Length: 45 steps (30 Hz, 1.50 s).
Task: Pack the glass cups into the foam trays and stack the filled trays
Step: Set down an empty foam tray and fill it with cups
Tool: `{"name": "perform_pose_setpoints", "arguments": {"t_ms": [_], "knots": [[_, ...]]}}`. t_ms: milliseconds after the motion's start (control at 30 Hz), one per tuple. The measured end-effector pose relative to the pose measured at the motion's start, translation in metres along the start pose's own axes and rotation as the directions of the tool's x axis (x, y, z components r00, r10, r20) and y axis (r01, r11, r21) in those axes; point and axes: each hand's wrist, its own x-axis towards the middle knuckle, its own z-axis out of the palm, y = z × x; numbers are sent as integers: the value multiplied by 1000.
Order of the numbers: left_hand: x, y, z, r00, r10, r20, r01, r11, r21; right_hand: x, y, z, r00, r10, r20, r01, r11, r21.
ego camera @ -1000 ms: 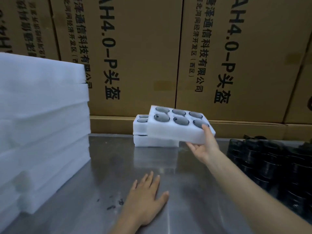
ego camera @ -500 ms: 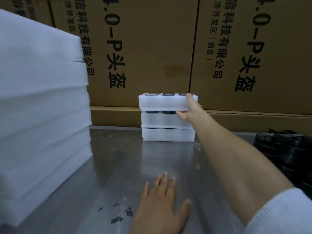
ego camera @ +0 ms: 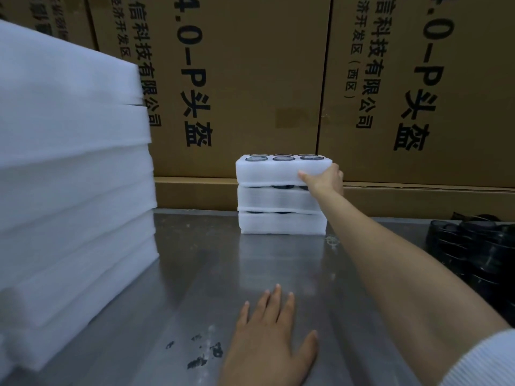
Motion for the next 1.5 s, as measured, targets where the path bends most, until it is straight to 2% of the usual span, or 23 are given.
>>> {"name": "perform_pose_setpoints", "arguments": {"t_ms": [67,133,267,467,533,633,767,900,1133,1300,1400,1467,1500], "knots": [[0,0,1,1000,0,3,0,1000,-1,-2,3,-1,999,10,-43,-15,994,-109],[0,-1,0,1000,2,4,-2,1000,-8,-8,10,-4,997,29,-76,-39,989,-143],[-1,-4,-1,1000,11,-10,-11,1000,-27,-32,34,-15,997,37,-75,-39,999,-27],[-3,0,-5,996,-9,-88,5,999,-46,-124,93,-48,998,18,67,-17,1000,-13],[-8,4,-9,990,-14,-141,6,998,-56,-159,107,-69,996,-40,83,42,999,-17],[-25,13,-11,979,-42,-197,35,999,-41,-203,119,-109,994,-96,56,91,992,91],[-57,29,-6,980,-96,-172,88,995,-57,-248,132,-156,996,-85,37,78,983,164],[-102,46,-1,981,-95,-167,88,995,-47,-282,139,-187,988,-117,102,99,981,165],[-190,78,5,993,8,-114,-7,1000,4,-329,141,-220,963,-139,231,142,990,3],[-243,72,-9,963,259,-78,-259,966,19,-353,143,-235,915,-210,343,268,955,-128],[-239,42,-53,900,383,-209,-337,914,225,-358,143,-241,903,-220,370,286,949,-133],[-226,14,-97,850,365,-380,-226,904,362,-359,142,-244,897,-222,382,291,947,-134],[-220,2,-123,843,303,-444,-101,901,423,-359,142,-244,896,-223,384,295,945,-139]]}}
